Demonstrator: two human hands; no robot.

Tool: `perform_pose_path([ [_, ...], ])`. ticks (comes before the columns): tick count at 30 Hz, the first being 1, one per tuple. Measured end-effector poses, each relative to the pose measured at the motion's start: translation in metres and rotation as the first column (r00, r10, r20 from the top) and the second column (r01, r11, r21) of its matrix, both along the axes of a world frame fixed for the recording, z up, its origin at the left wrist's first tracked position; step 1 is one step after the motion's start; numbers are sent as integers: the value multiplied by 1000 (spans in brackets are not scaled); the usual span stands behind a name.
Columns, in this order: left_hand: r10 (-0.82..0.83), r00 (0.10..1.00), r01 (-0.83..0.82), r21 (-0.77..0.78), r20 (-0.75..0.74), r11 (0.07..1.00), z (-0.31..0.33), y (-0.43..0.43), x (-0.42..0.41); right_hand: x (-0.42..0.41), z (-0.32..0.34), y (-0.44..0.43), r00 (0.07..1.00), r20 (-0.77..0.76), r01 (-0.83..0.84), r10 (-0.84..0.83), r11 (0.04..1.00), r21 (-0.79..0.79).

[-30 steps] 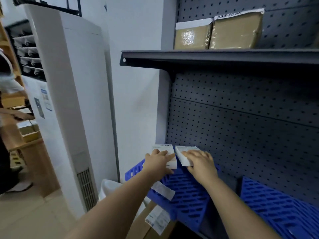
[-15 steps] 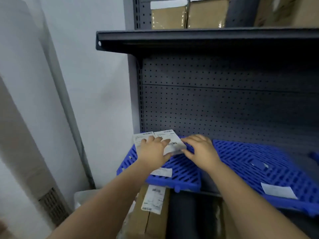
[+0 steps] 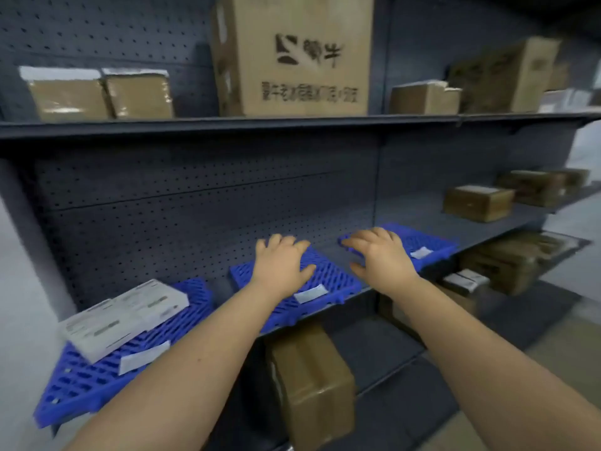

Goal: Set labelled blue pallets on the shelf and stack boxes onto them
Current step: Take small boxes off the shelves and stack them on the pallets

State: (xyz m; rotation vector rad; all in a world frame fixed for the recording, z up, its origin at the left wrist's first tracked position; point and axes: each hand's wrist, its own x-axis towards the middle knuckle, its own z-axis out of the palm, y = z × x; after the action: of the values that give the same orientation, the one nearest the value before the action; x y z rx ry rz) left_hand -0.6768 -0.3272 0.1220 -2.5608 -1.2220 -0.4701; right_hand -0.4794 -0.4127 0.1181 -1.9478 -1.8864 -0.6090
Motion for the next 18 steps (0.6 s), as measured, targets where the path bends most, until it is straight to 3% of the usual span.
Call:
perform_pose_path([
  [8, -204, 979, 201, 69, 30, 977, 41, -66, 199, 169, 32, -107, 967, 1, 255, -256, 967, 18],
  [18, -371, 918, 369, 44, 137, 929, 57, -153, 476, 405, 48, -214, 908, -32, 418, -418, 909, -12],
])
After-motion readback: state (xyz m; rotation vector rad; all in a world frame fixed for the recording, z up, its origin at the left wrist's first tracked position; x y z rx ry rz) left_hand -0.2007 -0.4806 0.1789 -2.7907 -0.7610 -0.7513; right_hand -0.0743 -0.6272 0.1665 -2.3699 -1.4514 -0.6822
